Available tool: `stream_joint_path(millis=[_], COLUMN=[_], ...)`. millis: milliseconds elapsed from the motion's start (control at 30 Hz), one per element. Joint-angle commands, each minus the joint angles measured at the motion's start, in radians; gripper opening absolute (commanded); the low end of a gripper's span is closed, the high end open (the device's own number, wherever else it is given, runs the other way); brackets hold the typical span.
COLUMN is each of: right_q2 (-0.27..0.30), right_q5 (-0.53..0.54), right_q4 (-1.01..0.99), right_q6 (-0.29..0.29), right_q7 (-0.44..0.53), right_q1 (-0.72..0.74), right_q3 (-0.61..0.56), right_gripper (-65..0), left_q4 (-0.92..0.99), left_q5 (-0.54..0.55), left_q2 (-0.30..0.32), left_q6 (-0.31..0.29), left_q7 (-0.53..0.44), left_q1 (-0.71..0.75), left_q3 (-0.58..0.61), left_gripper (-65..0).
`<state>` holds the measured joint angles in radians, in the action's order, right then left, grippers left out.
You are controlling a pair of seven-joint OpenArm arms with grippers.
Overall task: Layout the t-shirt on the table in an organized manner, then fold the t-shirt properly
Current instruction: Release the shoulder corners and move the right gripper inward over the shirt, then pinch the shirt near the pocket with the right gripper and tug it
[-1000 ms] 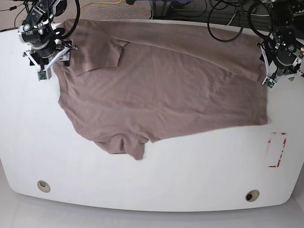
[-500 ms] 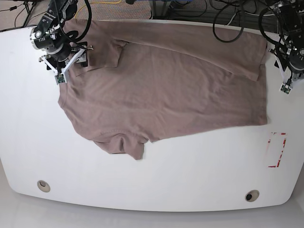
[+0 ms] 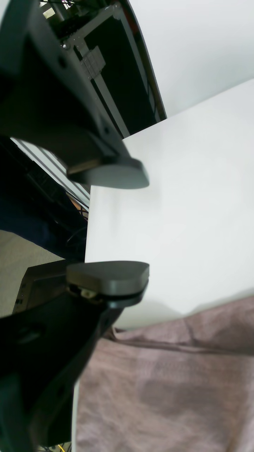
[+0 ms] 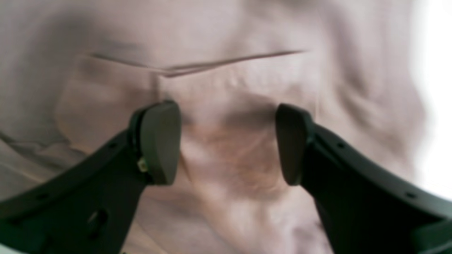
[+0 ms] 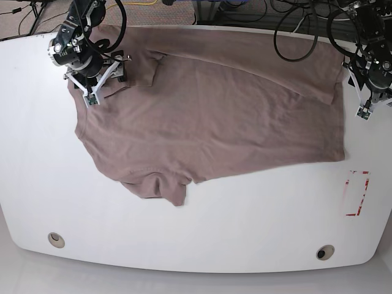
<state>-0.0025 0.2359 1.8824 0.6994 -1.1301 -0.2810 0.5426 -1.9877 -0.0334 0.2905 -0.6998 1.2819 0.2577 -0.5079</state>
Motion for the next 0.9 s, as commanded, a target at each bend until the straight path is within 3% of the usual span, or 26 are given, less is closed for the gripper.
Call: stream_joint_path(millis=[0,333,433,600,633,867], right_q2=[0.011,0.011,0.011,0.012,0.012,0.014], right_q5=[0.013,0.004,0.006,0.004,0.004,0.004], right_q4=[0.012,-0.011,-0.034,-0.045,-0.045,-0.008], right_q6=[-0.001,-0.001,-0.001,-0.001,-0.001,-0.001], right_q7=[0.014,0.018,0.018,0.018,0.018,0.017], right_q1=[0.004,0.012,0.013,0.027,0.027,0.025], right_q3=[-0.003,-0.014,-0.014,-0.014,-0.016,-0.011], right_gripper=[-24.7,-25.8,-34.9,-62.3,-65.0,-64.5], left_q4=[-0.017,-0.015,-0.015,-0.015,-0.015,-0.015], left_q5=[-0.010,-0.012,-0.012,-0.012,-0.012,-0.012], left_q2=[0.017,0.016,0.016,0.016,0.016,0.016], left_q6=[0.002,0.002,0.002,0.002,0.002,0.002], left_q7=[-0.008,-0.009,-0.009,-0.009,-0.009,-0.009], left_q1=[-0.004,-0.002,-0.002,-0.002,-0.002,-0.001], left_q3=[-0.005,-0.008,-0.008,-0.008,-0.008,-0.007], left_gripper=[-34.4,-34.4,-34.4,-34.4,-34.4,-34.4])
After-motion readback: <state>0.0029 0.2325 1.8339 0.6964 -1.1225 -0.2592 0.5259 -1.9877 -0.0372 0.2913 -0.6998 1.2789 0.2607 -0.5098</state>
